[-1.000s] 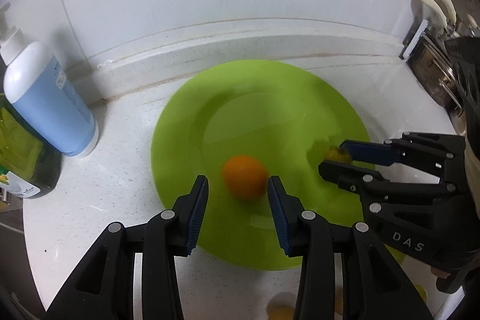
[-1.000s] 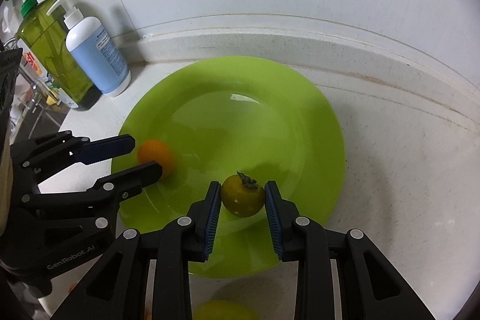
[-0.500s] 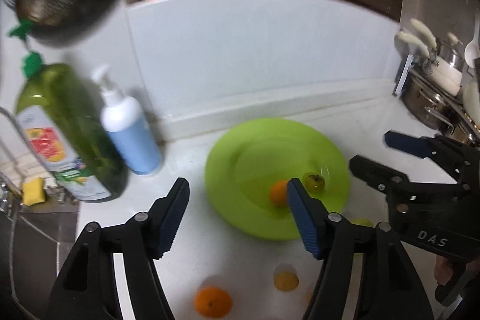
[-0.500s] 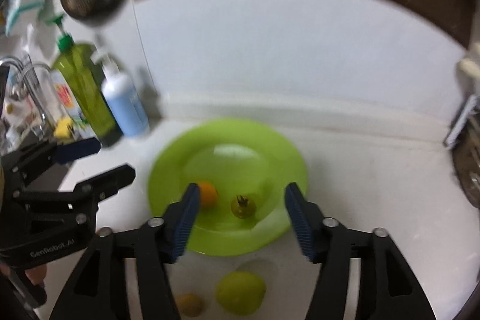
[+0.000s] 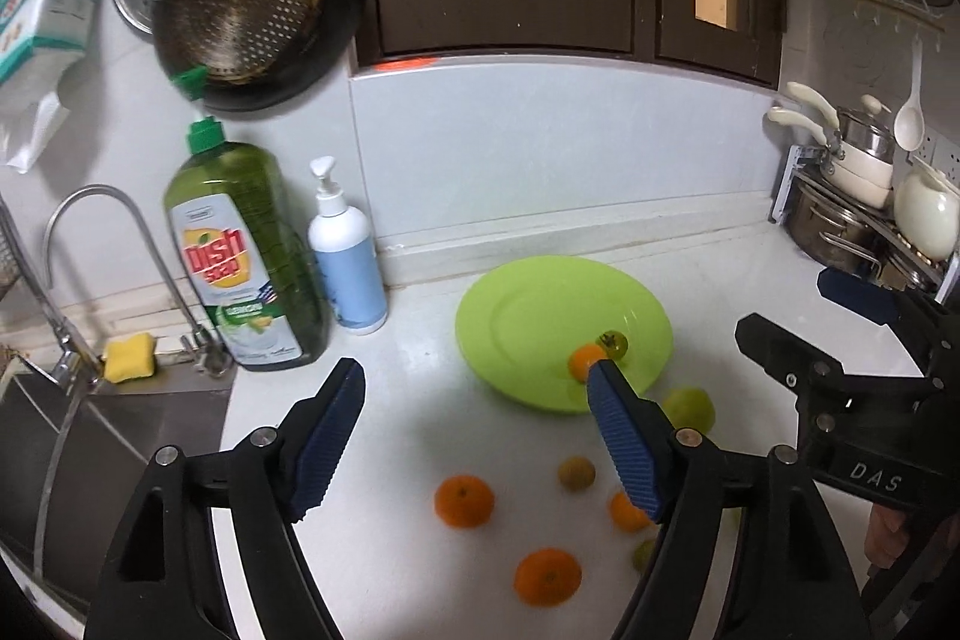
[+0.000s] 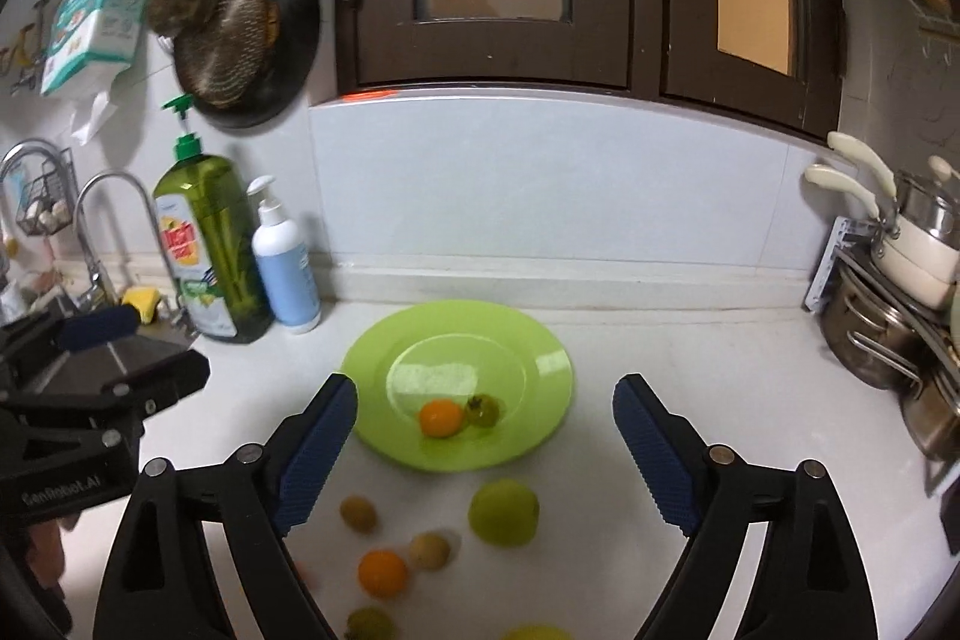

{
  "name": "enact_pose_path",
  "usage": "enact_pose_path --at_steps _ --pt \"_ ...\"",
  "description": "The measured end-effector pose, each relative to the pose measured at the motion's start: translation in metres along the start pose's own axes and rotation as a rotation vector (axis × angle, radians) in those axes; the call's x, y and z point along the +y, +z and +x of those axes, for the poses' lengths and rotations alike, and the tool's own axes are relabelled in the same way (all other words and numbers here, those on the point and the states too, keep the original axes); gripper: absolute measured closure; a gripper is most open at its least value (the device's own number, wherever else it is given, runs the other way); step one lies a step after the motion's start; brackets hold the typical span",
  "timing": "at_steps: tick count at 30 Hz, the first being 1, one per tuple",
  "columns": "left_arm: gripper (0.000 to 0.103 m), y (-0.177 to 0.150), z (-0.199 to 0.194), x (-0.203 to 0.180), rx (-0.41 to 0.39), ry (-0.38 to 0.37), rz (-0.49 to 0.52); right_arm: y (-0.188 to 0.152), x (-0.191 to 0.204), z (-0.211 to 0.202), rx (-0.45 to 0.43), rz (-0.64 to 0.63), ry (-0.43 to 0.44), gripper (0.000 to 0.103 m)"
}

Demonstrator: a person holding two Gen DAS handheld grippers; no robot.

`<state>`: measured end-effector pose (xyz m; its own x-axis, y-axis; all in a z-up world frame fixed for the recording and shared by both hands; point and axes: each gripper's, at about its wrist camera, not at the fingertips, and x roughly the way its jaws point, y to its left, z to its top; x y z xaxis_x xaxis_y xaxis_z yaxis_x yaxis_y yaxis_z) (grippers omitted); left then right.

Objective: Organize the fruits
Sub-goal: 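Withdraw both tools from the plate toward the remaining fruits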

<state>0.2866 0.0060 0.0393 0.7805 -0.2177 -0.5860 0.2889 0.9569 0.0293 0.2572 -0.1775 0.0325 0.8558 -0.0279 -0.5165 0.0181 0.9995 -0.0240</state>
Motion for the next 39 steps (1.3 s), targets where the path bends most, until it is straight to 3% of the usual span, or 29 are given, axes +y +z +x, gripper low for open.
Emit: enact_pose_path --at_steps 14,19,26,37,39 --pt "0.026 -0.053 -0.041 0.002 -0.018 -0.005 0.059 -0.045 0.028 -0.044 0.029 -0.017 0.069 0.015" --pt "0.026 -0.065 -0.045 0.003 -0.014 -0.029 0.068 -0.056 0.036 -0.050 0.047 -0.034 0.075 0.015" --pt "0.026 -0.088 -0.040 -0.005 -0.014 -0.012 0.155 -0.077 0.042 -0.043 0.115 -0.059 0.089 0.016" --pt "0.027 -0.112 -0.004 -0.013 0.070 -0.094 0.196 -0.099 0.044 -0.010 0.251 -0.064 0.144 0.034" --pt "0.031 -0.113 0.005 -0.015 0.092 -0.116 0.199 -0.102 0.043 -0.001 0.279 -0.060 0.158 0.037"
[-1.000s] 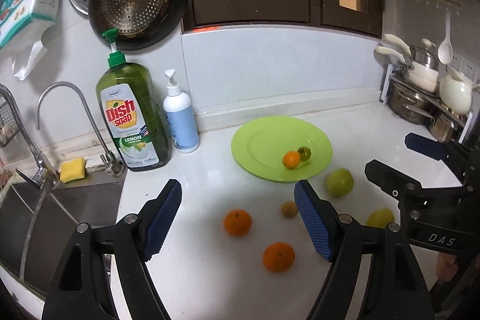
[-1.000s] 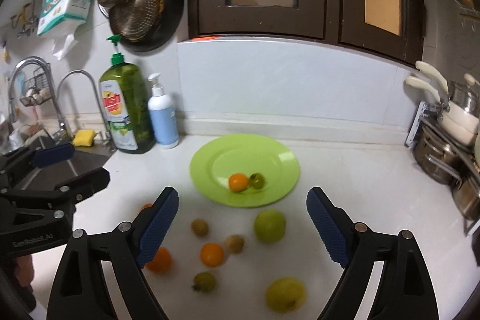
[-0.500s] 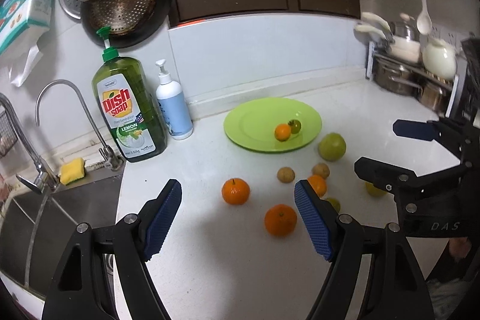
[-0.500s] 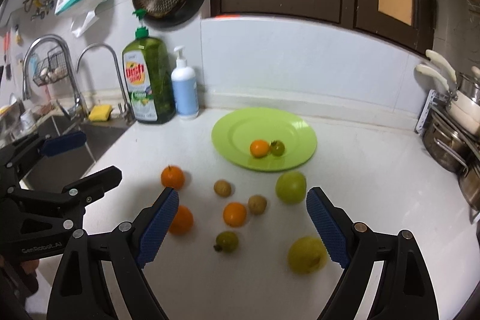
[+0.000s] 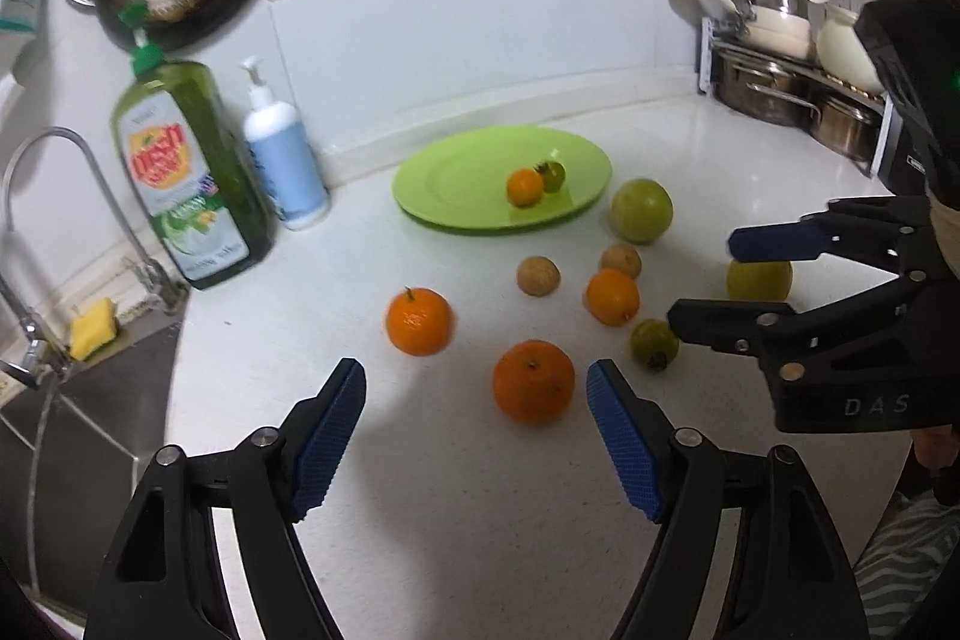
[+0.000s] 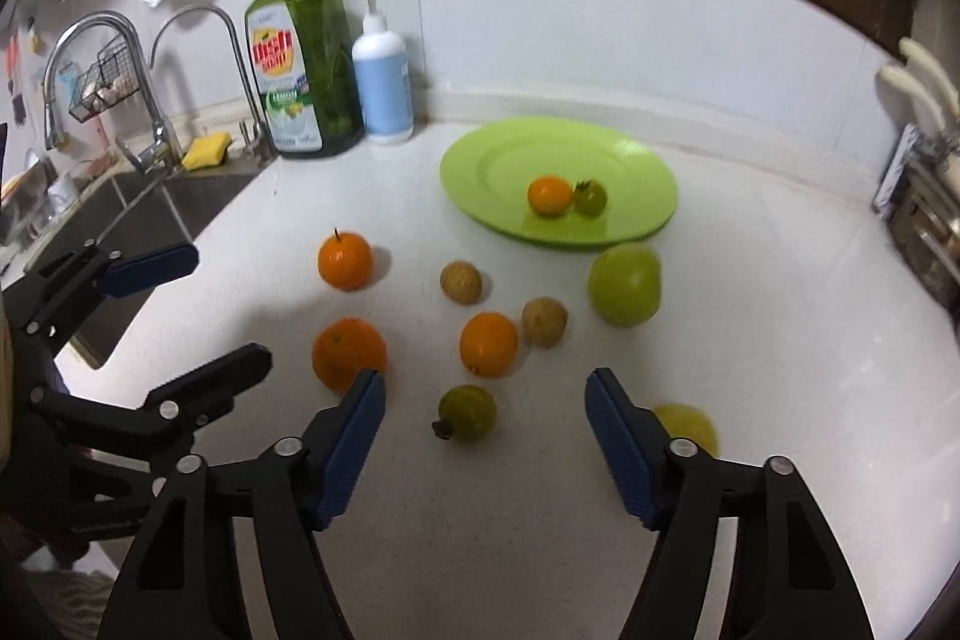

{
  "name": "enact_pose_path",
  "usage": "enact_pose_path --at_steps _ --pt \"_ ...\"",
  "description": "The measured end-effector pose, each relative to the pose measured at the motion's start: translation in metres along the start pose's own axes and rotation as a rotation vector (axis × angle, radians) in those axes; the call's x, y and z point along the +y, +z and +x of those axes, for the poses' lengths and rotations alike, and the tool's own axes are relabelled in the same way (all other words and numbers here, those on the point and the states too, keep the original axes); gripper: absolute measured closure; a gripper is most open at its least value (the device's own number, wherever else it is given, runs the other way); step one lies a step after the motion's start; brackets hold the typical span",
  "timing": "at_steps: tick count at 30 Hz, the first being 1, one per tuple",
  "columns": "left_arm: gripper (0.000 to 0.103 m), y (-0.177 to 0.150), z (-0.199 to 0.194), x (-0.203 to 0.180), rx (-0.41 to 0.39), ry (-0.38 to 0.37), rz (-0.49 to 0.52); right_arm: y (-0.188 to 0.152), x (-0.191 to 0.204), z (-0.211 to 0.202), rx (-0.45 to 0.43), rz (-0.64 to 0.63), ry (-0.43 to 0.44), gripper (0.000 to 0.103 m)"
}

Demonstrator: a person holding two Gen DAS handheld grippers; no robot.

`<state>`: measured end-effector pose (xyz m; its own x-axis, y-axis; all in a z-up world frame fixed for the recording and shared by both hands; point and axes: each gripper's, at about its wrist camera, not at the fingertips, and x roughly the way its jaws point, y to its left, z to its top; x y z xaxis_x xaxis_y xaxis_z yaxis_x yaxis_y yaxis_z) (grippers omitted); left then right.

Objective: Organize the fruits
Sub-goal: 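Withdraw both tools from the plate toward the remaining fruits, then close the left tool on a second orange while the right tool grasps another green tomato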

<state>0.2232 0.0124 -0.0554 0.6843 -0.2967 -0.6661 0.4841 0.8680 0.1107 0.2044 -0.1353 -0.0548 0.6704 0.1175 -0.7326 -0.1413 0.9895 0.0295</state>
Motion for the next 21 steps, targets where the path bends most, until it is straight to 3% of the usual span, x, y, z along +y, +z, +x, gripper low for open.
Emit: enact_pose_path --at_steps 4,21 --pt "0.036 0.001 0.014 -0.002 0.026 -0.036 0.007 0.000 -0.003 0.020 0.068 0.000 0.049 0.047" --pt "0.048 0.002 0.052 -0.006 0.119 -0.133 -0.011 -0.001 -0.009 0.055 0.183 0.020 0.127 0.065"
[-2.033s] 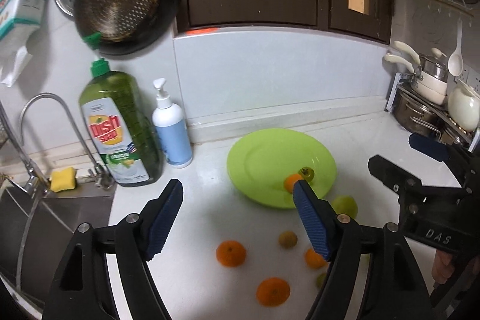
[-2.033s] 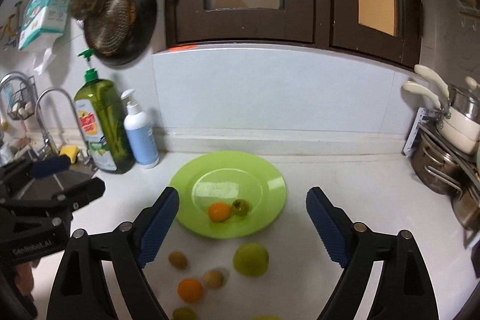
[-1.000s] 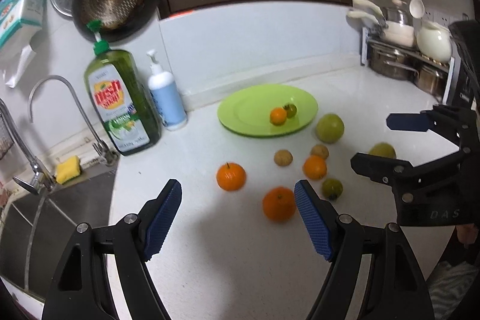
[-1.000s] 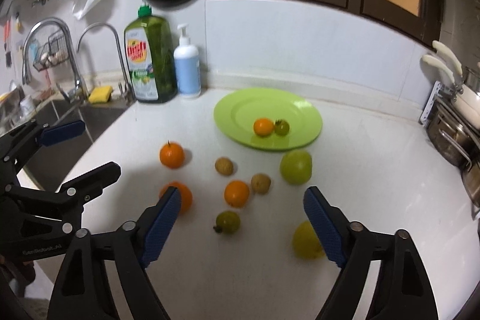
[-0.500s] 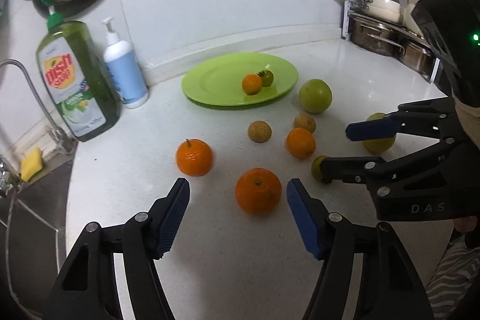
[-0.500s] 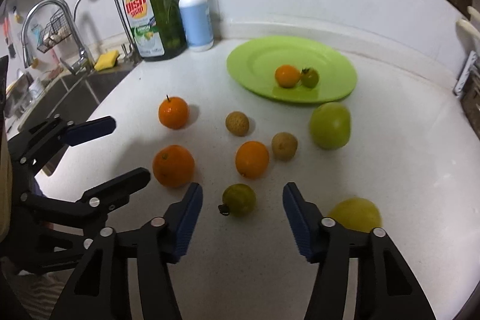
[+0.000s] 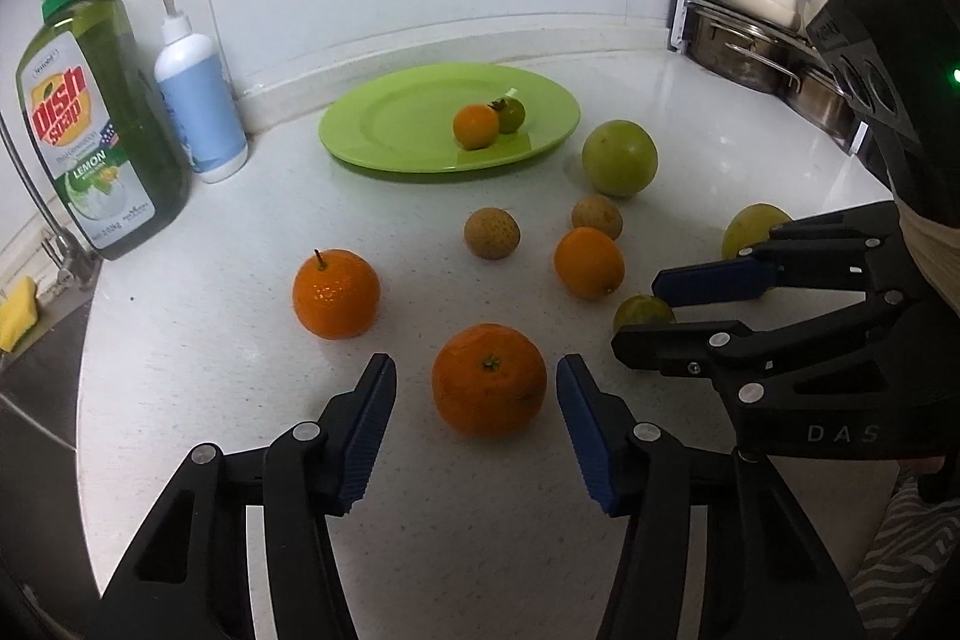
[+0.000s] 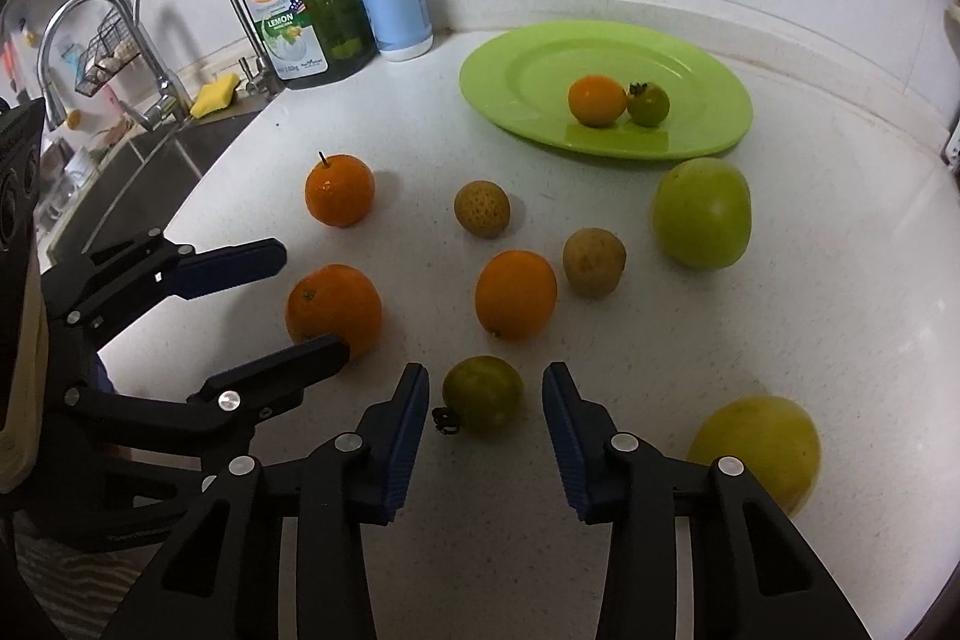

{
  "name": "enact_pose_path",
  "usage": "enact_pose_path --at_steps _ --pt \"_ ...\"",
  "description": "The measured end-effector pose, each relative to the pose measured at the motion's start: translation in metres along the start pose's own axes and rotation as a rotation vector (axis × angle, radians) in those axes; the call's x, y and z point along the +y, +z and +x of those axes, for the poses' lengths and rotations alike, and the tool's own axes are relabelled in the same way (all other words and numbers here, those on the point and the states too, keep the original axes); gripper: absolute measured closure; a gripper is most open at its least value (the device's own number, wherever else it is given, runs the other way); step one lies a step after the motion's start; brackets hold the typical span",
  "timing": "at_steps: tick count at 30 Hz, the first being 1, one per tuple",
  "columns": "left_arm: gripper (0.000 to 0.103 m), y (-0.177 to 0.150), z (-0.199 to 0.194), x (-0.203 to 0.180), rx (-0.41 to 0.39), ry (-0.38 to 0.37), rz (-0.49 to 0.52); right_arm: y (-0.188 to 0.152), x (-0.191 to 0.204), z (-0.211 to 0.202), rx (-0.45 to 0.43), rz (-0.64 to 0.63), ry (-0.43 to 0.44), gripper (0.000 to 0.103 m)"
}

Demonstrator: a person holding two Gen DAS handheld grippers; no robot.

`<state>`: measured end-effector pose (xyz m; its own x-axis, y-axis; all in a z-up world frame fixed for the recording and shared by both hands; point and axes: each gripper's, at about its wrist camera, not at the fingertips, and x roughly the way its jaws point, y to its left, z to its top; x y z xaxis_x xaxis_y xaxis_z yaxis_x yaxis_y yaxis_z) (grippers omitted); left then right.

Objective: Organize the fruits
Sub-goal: 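Close the left tool on a second orange while the right tool grasps another green tomato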

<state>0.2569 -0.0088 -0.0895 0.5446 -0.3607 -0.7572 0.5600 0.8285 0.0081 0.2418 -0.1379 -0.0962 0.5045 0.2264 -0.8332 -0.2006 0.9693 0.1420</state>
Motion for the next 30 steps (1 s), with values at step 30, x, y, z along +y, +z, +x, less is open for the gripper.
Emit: enact_pose_path --at_steps 30 --pt "0.062 0.007 -0.016 -0.001 -0.025 0.018 -0.048 0.001 0.004 -0.005 -0.019 -0.017 0.018 0.073"
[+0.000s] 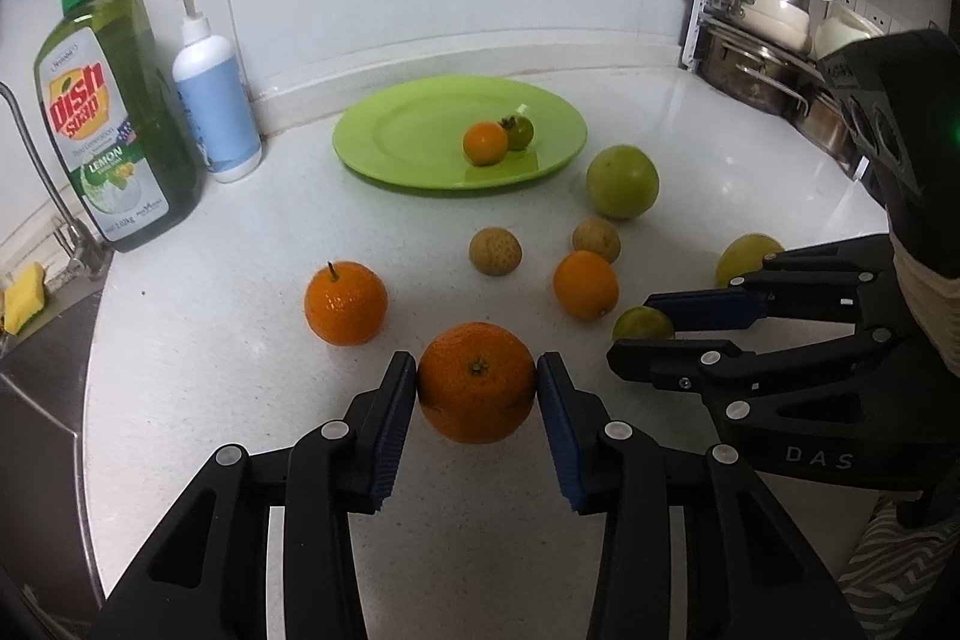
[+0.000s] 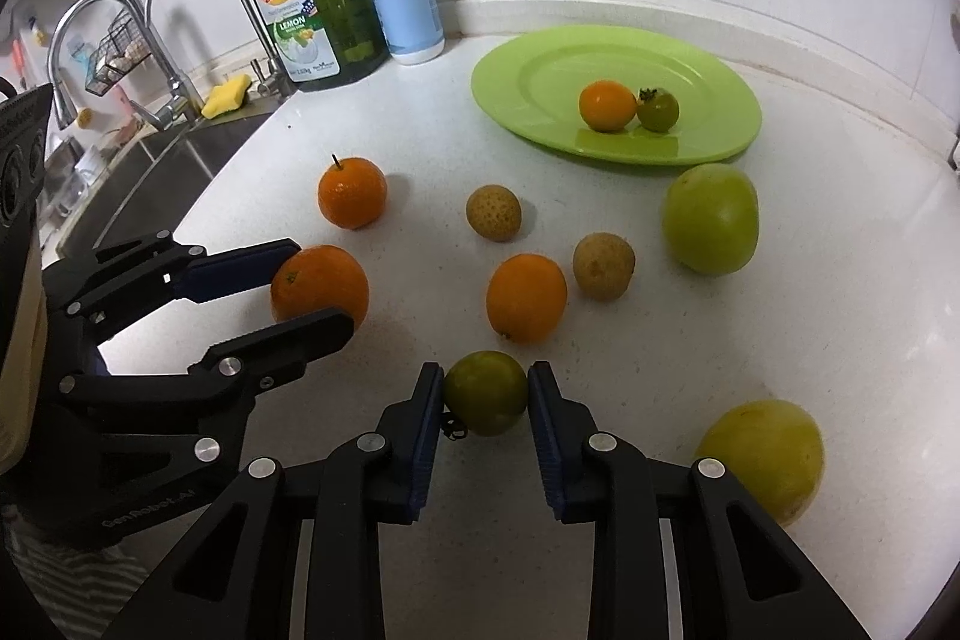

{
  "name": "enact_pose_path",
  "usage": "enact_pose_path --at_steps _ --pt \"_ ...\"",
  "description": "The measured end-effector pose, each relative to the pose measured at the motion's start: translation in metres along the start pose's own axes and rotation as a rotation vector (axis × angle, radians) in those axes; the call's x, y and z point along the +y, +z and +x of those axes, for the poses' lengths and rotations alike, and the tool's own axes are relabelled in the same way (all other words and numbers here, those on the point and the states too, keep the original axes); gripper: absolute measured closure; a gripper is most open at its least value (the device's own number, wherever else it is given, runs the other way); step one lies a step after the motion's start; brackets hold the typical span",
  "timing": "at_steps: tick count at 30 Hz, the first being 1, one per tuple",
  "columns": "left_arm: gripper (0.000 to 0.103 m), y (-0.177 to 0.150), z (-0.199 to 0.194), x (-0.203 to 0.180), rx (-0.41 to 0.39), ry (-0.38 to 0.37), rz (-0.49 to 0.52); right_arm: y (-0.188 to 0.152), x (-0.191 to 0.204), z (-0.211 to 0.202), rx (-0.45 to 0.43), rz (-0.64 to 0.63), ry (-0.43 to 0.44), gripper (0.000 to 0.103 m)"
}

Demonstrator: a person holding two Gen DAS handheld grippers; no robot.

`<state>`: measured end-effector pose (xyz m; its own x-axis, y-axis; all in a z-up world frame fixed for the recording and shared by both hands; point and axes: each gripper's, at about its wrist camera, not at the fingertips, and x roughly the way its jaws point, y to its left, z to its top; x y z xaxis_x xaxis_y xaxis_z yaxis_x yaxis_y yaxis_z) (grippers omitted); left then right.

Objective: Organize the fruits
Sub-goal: 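Close the left tool on a second orange while the right tool grasps another green tomato, then carry the orange in the left tool and tomato in the right tool onto the plate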

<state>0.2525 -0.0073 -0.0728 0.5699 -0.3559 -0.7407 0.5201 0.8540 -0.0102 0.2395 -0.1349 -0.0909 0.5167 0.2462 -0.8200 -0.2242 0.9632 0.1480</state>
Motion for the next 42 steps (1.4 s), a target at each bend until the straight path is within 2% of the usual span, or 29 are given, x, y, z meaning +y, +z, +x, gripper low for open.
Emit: enact_pose_path --at_steps 6,15,18,23,32,42 --pt "0.062 0.009 -0.017 -0.002 -0.037 0.022 -0.020 0.003 0.001 -0.013 -0.042 -0.003 0.006 0.073" --pt "0.062 0.040 -0.051 -0.004 -0.138 0.072 -0.046 0.017 -0.003 -0.045 -0.139 0.012 0.019 0.073" --pt "0.062 0.052 -0.053 -0.004 -0.153 0.091 -0.049 0.026 -0.006 -0.057 -0.185 0.008 0.016 0.073" --pt "0.062 0.072 -0.053 -0.007 -0.182 0.080 -0.066 0.045 -0.017 -0.076 -0.251 0.000 -0.014 0.073" --pt "0.062 0.114 -0.041 -0.007 -0.207 0.079 -0.074 0.089 -0.042 -0.091 -0.320 -0.043 -0.060 0.073" --pt "0.062 0.158 -0.002 0.007 -0.166 0.086 -0.085 0.139 -0.067 -0.066 -0.297 -0.066 -0.057 0.073"
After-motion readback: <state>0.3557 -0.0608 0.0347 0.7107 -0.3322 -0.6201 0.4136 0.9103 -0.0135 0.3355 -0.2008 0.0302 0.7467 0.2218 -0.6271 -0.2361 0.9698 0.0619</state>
